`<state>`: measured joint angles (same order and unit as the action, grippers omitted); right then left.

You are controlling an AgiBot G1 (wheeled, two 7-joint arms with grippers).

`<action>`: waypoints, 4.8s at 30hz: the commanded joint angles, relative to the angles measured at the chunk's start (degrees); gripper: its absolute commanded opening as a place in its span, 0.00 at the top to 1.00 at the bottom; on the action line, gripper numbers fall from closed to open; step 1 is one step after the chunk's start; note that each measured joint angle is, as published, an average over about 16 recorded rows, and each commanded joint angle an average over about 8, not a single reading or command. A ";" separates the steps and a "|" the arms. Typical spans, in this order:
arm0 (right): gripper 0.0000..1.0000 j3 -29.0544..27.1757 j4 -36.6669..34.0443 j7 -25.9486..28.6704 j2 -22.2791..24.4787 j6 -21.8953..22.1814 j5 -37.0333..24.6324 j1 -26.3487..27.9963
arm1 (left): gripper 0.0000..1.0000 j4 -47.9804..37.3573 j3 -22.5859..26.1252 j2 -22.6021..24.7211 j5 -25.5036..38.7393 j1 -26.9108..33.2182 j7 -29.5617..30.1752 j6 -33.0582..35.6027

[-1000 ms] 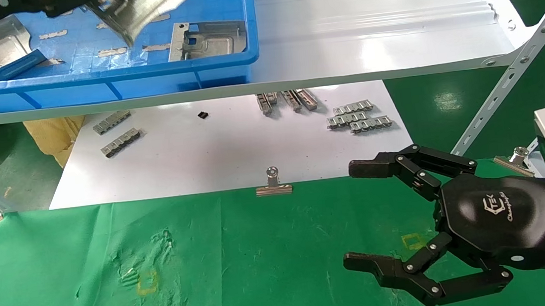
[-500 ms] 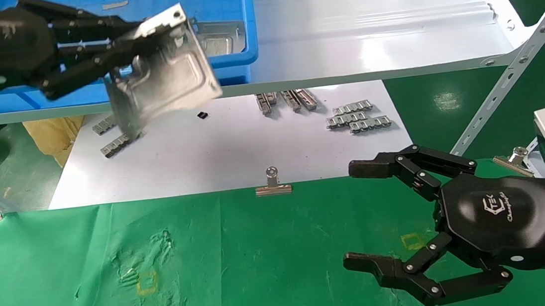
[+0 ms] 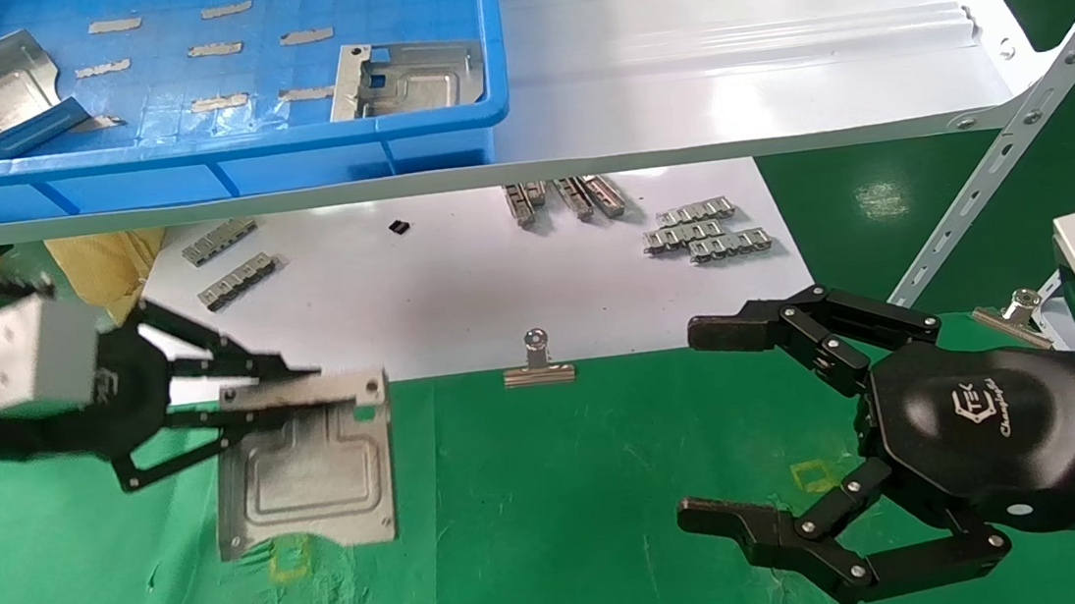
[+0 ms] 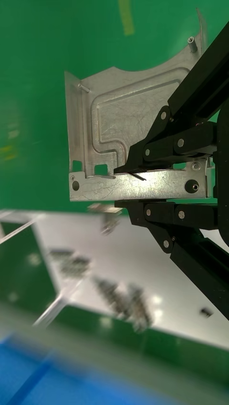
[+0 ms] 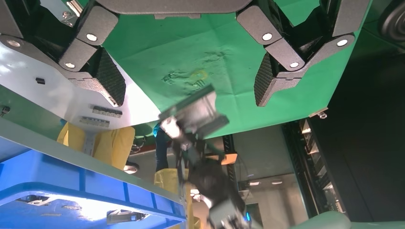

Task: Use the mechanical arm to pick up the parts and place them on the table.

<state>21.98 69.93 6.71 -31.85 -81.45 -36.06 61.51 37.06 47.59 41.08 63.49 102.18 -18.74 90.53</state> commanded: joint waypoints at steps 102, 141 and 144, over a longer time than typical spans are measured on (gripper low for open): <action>0.00 -0.01 -0.01 0.00 0.00 0.02 0.01 -0.02 | 0.00 19.82 -21.63 -2.89 -16.28 -30.31 19.94 -3.09; 0.00 -0.02 -0.03 -0.01 0.01 0.03 0.02 -0.03 | 0.00 36.87 -31.81 -6.15 -21.83 -40.87 29.58 -4.92; 0.00 -0.02 -0.03 -0.01 0.01 0.03 0.02 -0.03 | 0.00 36.74 -31.73 -6.12 -21.77 -40.79 29.54 -4.91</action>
<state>21.97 69.91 6.70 -31.84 -81.42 -36.04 61.48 73.83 15.85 34.95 41.71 61.38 10.80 85.62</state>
